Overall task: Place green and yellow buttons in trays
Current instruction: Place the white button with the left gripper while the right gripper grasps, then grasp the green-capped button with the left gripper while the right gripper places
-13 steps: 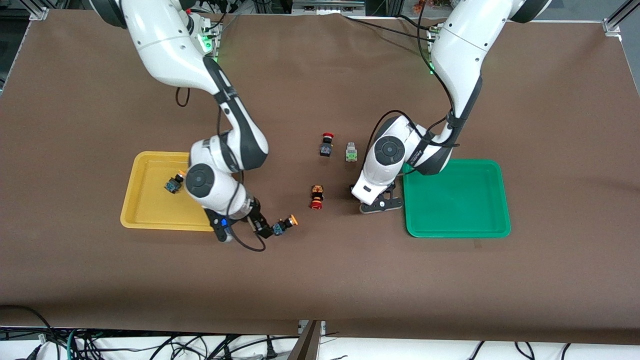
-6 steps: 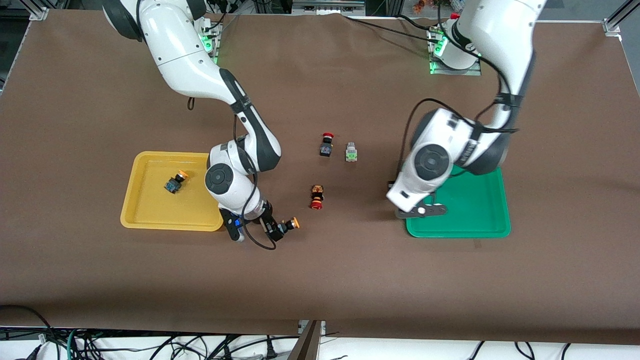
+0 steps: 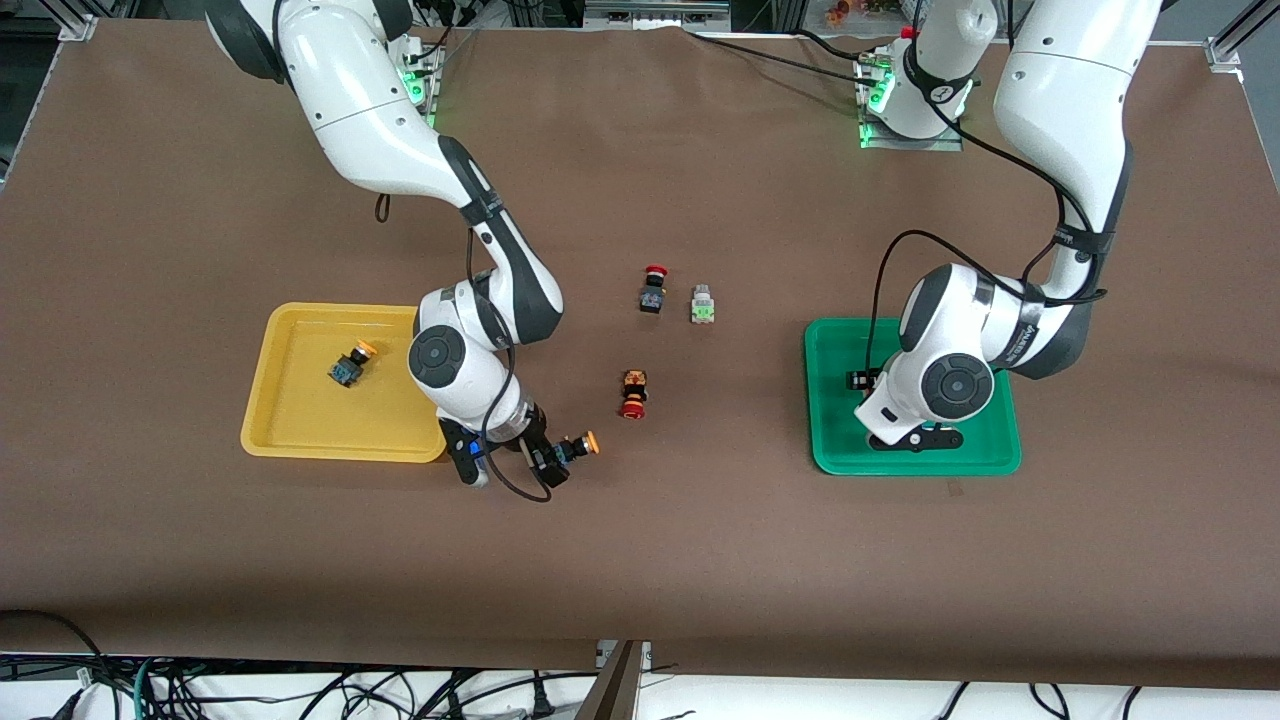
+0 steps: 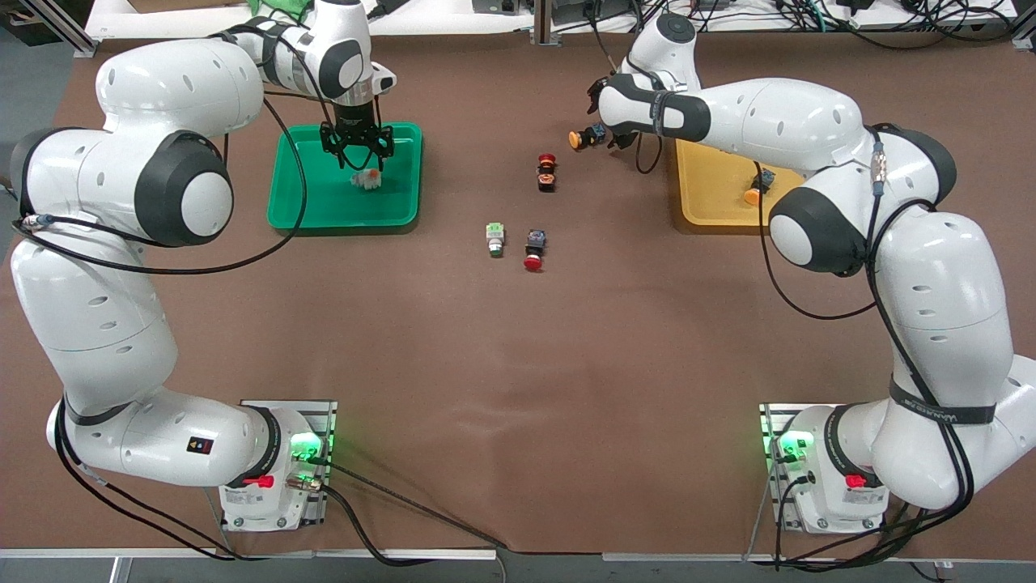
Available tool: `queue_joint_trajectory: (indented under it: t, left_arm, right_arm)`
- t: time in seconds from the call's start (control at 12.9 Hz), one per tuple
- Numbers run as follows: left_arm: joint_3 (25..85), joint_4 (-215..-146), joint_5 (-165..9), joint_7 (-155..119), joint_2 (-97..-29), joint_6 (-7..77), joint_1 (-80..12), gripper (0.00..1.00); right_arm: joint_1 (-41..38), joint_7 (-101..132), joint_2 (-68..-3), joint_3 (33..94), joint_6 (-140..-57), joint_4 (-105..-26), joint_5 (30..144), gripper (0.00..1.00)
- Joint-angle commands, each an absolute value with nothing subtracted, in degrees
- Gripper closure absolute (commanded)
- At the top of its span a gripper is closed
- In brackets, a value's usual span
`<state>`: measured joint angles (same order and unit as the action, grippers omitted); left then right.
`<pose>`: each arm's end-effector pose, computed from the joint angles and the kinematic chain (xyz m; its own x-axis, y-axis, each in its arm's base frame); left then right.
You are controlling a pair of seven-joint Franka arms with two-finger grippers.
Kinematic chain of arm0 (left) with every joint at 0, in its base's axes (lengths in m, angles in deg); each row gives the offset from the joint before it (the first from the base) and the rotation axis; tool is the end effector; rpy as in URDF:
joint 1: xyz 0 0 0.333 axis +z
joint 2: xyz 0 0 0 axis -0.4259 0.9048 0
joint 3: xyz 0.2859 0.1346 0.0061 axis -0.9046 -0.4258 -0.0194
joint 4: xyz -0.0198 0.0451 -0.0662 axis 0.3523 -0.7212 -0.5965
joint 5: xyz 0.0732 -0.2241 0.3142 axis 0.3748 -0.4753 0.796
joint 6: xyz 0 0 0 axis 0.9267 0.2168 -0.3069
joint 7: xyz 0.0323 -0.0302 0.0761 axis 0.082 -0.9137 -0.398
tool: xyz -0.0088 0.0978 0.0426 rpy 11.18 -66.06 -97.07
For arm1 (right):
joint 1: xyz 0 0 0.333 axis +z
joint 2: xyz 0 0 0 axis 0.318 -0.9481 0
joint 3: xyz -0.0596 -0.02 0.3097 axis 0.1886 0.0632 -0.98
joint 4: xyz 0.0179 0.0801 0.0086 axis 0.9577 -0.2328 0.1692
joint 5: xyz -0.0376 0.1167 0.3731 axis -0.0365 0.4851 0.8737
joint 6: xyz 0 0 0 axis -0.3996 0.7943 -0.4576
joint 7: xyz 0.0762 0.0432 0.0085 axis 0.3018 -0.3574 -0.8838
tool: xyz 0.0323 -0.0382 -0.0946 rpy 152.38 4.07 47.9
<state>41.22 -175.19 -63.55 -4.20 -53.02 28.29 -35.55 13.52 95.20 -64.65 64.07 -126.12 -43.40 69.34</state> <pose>0.6275 -0.1549 0.2285 0.9485 0.0700 -0.3089 0.0253 -0.9889 -0.1466 0.6726 0.3512 0.1888 0.5144 -0.8496 -0.1164 -0.8430 -0.4761 -0.2503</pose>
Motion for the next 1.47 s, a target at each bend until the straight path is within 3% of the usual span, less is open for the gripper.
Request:
queue_joint_trajectory:
  t: [0.0, 0.15, 0.23, 0.31, 0.39, 0.62, 0.77, 1.08, 1.24, 1.39]
  left_arm:
    - [42.6, -174.69, -63.51, -1.72, -55.75, 25.94, -35.4, 0.0]
    - [45.48, -175.03, -67.71, 8.26, -57.85, 25.31, -36.89, 0.0]
    - [48.2, -175.2, -68.35, 17.02, -58.3, 25.31, -37.16, 0.0]
    - [51.71, -175.47, -68.44, 23.72, -58.04, 25.66, -37.16, 0.0]
    - [54.88, -175.9, -68.53, 27.27, -57.69, 26.18, -37.16, 0.0]
    - [61.04, -183.7, -68.27, 26.35, -57.25, 37.3, -37.6, 0.0]
    - [61.59, -188.72, -68.0, 23.45, -56.28, 47.15, -39.96, 0.0]
    - [61.5, -190.76, -66.07, 22.56, -53.47, 53.25, -41.9, 0.0]
    - [61.5, -190.67, -64.5, 22.56, -53.29, 54.39, -42.08, 0.0]
    - [61.41, -190.67, -62.99, 22.56, -51.63, 56.41, -42.17, 0.0]
  right_arm:
    - [14.59, 96.26, -68.42, 64.03, -128.52, -40.18, 70.05, 0.0]
    - [15.12, 96.26, -68.6, 64.03, -128.34, -40.27, 69.78, 0.0]
    - [15.12, 96.26, -68.51, 64.29, -128.26, -40.27, 69.61, 0.16]
    - [15.12, 95.91, -68.16, 64.46, -127.99, -40.27, 68.82, 0.84]
    - [15.29, 95.91, -67.9, 64.55, -127.3, -40.27, 66.81, 1.0]
    - [13.37, 93.02, -63.96, 64.82, -112.06, -40.18, 59.6, 1.0]
    - [9.52, 86.89, -59.39, 64.73, -103.77, -40.18, 60.2, 1.0]
    - [4.84, 72.11, -54.72, 66.21, -87.16, -40.53, 60.03, 1.0]
    - [4.84, 67.55, -54.63, 68.76, -84.4, -43.93, 59.24, 1.0]
    - [4.92, 61.3, -52.71, 70.26, -87.8, -51.74, 58.62, 1.0]
